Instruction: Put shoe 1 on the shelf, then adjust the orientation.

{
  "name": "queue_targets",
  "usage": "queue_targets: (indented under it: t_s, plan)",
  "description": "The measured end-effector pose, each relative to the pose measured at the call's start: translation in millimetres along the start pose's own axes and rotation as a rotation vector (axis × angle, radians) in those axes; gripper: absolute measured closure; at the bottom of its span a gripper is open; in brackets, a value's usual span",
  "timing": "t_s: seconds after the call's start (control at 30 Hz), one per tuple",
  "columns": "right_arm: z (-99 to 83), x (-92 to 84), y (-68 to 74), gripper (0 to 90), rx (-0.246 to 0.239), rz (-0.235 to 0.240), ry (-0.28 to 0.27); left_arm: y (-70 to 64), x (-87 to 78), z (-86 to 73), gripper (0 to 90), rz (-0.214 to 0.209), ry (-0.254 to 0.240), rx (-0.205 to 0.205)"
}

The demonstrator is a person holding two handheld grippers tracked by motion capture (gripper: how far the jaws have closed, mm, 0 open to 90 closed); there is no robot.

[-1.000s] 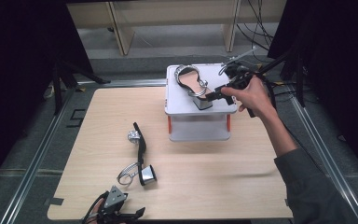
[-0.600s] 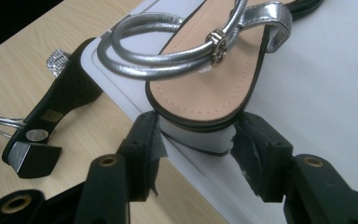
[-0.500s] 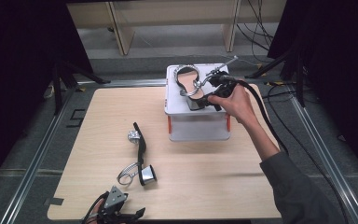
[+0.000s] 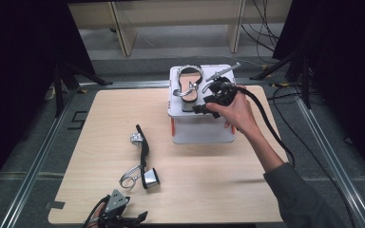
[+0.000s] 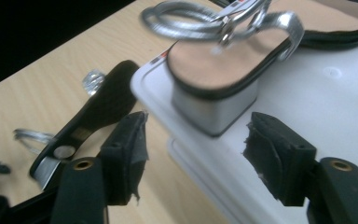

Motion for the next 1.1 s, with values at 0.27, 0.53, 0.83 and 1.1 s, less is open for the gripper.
queue_targets:
  t_s: [0.27,0.53,0.83,1.1]
  plan:
    - [-54.3,-6.4,13.3,33.1,-0.048,0.045,-0.012,3.8,0.8,-0.4,16.4,0.024,0.017,-0.007]
    - [-104.5,24.6,27.1,27.0,-0.062,0.043,0.036,6.8,0.0,1.7,16.4,0.029,-0.014,-0.051]
    - [-146.2,79.2,28.4,25.8,-0.050,0.131,0.136,6.9,0.2,1.3,16.4,0.021,-0.017,-0.055]
    - [-155.1,85.2,34.5,25.5,-0.056,0.135,0.146,10.4,0.0,6.7,16.4,0.049,-0.042,-0.089]
Point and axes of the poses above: each handheld gripper's, and its own axes: x roughly forward along the jaws, z roughly out of its top, y roughly to its left, the point moved 5 cm from there along x, roughly forward along the jaws, and after that the axes turned 12 degrees about y, right-handed, at the moved point
